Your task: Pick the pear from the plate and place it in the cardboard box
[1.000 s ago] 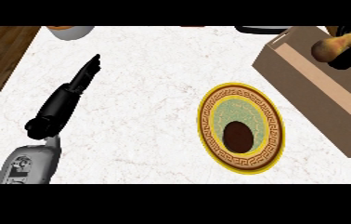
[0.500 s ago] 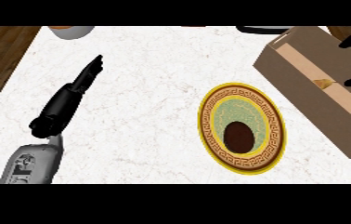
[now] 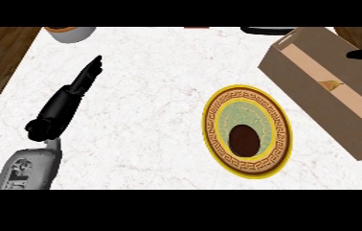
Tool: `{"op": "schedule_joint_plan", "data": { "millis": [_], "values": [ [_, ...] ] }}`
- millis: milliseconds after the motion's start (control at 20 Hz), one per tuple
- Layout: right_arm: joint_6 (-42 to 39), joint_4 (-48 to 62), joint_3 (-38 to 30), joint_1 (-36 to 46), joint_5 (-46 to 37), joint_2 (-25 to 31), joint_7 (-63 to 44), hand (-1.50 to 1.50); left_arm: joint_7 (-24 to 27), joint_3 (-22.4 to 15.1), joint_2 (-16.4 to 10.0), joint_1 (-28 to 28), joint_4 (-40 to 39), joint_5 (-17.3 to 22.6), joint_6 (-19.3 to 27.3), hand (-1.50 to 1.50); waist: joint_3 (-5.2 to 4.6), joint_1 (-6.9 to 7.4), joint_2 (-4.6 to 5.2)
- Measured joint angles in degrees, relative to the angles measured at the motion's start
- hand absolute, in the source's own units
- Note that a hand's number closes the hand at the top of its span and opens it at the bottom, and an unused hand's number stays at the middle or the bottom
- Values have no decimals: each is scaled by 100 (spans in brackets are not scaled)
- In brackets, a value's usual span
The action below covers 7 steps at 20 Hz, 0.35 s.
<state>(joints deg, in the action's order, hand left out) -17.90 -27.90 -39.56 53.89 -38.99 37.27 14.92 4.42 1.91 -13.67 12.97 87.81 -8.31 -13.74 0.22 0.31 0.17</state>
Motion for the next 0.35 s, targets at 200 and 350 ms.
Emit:
{"op": "schedule_joint_plan", "data": {
  "millis": [200, 350],
  "values": [
    [45, 281, -889, 32, 795, 225, -166, -150, 53, -9, 49, 17, -66, -46, 57, 0, -6, -12, 16],
    [109, 544, -1286, -45, 1151, 496, -184, -150, 67, -51, 82, 21, -62, -61, 42, 0, -6, 44, 36]
  ]
}}
